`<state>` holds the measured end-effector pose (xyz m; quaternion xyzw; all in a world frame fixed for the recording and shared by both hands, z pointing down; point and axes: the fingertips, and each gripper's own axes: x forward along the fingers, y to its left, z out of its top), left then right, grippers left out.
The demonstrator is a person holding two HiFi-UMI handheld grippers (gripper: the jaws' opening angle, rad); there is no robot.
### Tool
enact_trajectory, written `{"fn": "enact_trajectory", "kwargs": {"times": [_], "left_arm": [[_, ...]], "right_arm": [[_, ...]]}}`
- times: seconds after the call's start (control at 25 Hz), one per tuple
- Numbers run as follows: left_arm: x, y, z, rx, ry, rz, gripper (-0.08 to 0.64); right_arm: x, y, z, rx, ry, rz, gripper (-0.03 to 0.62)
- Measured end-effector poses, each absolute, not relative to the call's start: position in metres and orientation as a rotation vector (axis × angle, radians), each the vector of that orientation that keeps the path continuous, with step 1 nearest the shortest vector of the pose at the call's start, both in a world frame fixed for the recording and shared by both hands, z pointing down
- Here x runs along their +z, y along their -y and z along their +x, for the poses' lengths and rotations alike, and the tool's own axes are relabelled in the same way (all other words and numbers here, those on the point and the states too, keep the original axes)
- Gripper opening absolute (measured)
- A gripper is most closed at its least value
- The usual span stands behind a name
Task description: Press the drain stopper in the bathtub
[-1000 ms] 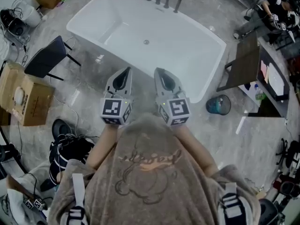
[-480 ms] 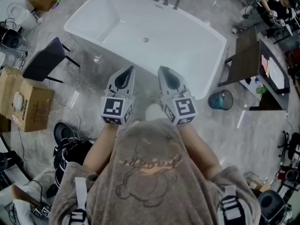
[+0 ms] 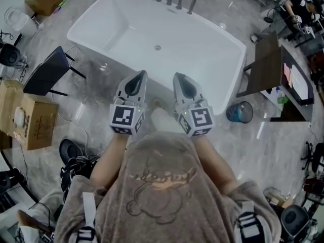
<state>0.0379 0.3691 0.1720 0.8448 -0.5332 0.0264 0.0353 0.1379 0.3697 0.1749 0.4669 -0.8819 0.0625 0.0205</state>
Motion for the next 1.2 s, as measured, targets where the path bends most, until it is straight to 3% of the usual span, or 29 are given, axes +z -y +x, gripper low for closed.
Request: {"fn": "enact_trajectory", "kwargs": {"times": [1.2], "left_arm": [[0.161, -0.14, 0.038, 0.1, 1.633, 2.619, 0.005]], "right_arm": [[0.194, -0.141, 0.117, 0.253, 2.73, 1.342, 0.0]]}}
